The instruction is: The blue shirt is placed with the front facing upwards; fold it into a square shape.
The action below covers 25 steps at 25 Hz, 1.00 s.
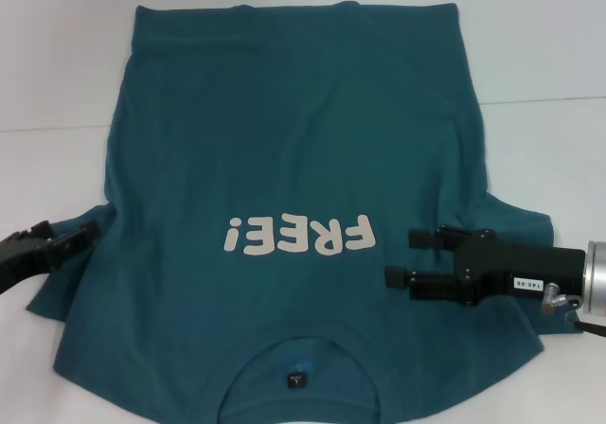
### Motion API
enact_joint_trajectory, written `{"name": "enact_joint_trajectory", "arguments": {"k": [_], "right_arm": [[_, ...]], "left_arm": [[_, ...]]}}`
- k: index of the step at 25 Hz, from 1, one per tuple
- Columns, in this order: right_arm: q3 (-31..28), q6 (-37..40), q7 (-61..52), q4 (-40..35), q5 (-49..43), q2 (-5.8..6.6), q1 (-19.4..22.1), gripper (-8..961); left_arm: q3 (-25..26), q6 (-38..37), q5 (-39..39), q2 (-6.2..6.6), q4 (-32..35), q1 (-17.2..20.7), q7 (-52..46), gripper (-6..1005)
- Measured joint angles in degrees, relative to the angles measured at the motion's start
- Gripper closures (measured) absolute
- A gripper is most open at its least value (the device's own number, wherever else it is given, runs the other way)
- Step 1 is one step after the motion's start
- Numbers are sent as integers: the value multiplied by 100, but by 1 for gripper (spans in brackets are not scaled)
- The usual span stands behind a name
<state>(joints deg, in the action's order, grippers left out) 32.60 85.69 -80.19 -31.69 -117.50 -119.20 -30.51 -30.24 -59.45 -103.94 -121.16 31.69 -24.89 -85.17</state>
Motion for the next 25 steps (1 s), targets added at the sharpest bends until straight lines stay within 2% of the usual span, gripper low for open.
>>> {"name": "enact_joint_trajectory", "arguments": {"k": [8,25], "right_arm": [[0,1,-13,-4,0,12,13,37],[0,-37,-14,-4,-1,6,-22,37]], "left_arm": [[-9,248,-109,-22,-17,4,-4,124],[-70,254,-225,-62,-73,-25,-8,149]]}}
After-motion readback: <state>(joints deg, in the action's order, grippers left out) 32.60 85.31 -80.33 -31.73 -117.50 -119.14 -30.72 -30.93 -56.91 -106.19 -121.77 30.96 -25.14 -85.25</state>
